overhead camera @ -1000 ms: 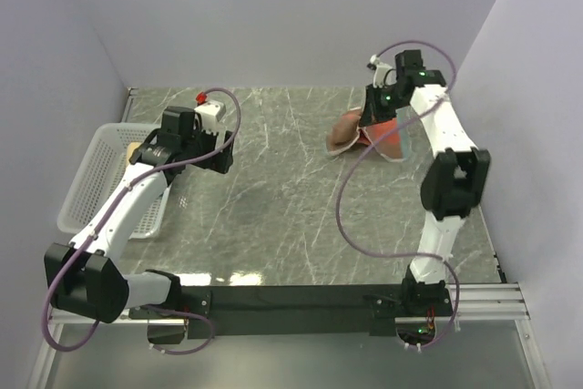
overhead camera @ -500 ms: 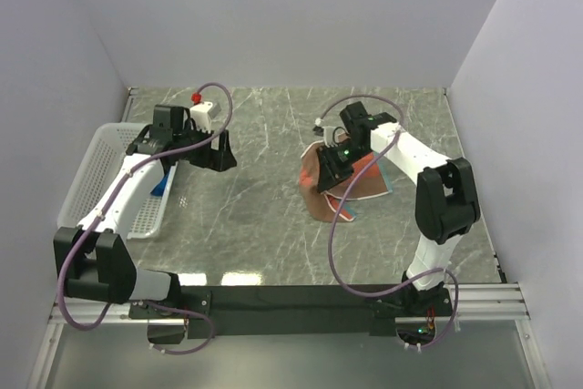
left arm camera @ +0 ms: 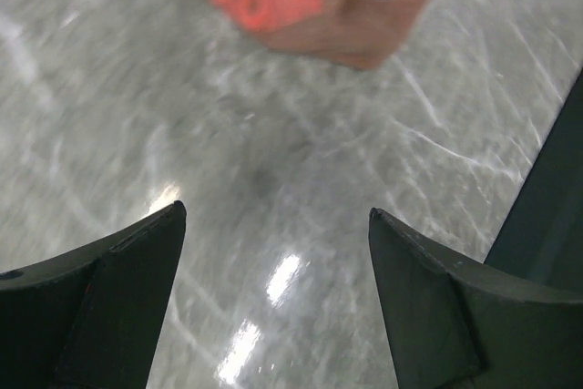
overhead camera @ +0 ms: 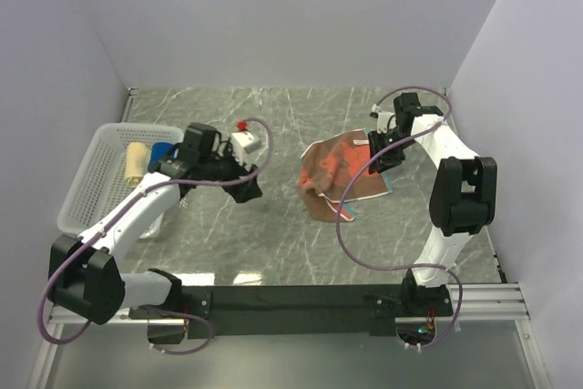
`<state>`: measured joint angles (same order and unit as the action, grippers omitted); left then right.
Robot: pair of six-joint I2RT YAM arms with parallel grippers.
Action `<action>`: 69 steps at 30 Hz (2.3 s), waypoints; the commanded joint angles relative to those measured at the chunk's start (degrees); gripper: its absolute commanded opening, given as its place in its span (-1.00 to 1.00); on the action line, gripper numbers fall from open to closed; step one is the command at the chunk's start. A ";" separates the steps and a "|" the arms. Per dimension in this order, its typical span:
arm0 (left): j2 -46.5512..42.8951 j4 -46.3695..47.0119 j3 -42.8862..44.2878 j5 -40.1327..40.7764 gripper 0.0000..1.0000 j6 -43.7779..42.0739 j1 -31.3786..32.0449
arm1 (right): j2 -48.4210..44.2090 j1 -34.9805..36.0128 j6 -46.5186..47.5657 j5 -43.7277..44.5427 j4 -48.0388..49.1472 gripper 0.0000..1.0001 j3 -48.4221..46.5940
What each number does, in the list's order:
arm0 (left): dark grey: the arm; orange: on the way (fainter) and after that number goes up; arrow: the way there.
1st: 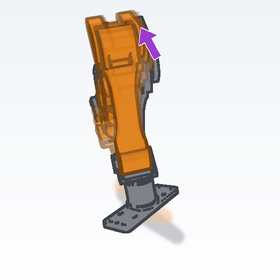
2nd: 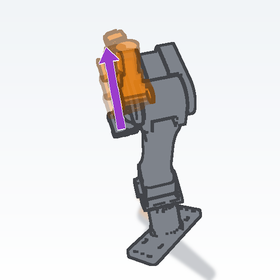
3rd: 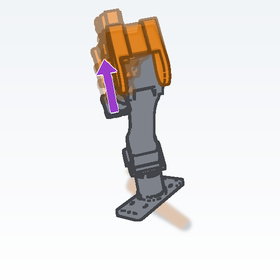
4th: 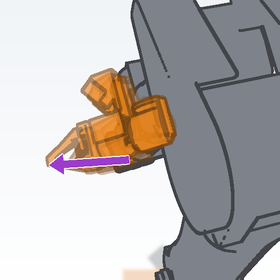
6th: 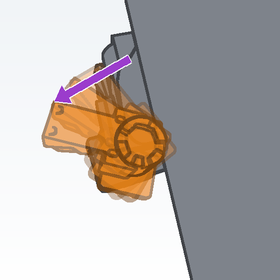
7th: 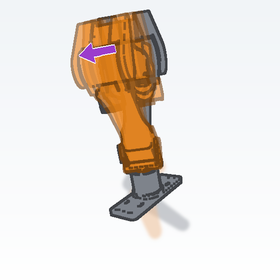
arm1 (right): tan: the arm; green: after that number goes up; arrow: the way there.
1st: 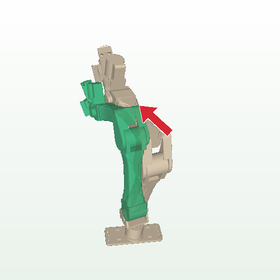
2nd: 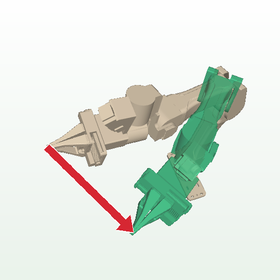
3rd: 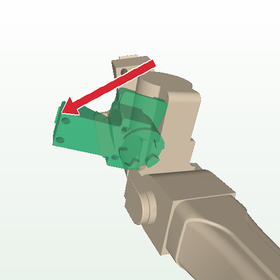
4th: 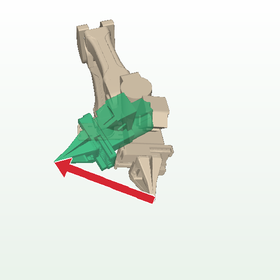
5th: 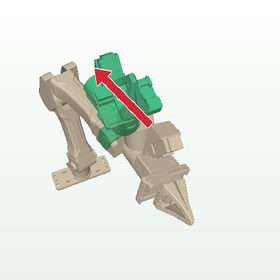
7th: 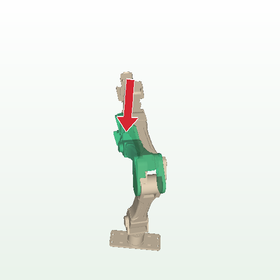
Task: Roll the towels
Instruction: Move the towel to the center of the board, then flatten the towel
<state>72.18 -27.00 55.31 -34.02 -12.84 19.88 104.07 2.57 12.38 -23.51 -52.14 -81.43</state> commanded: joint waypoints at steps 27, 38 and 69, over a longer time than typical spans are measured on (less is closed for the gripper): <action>39.52 10.66 27.57 13.18 0.52 -5.62 34.87 | 8.52 -6.17 -3.42 9.97 0.47 -0.08 -3.03; 47.08 10.57 33.37 18.55 0.50 -3.68 39.18 | 9.66 -8.81 -1.92 11.82 0.81 0.04 -1.46; 33.05 -0.06 18.02 13.12 -0.99 -10.52 31.55 | 10.98 -13.55 -1.57 -4.78 -6.47 -1.00 -9.87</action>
<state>115.02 -20.99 79.07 -16.19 -18.96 56.36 116.57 -8.88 10.31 -23.46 -56.03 -85.41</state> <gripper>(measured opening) 0.026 0.007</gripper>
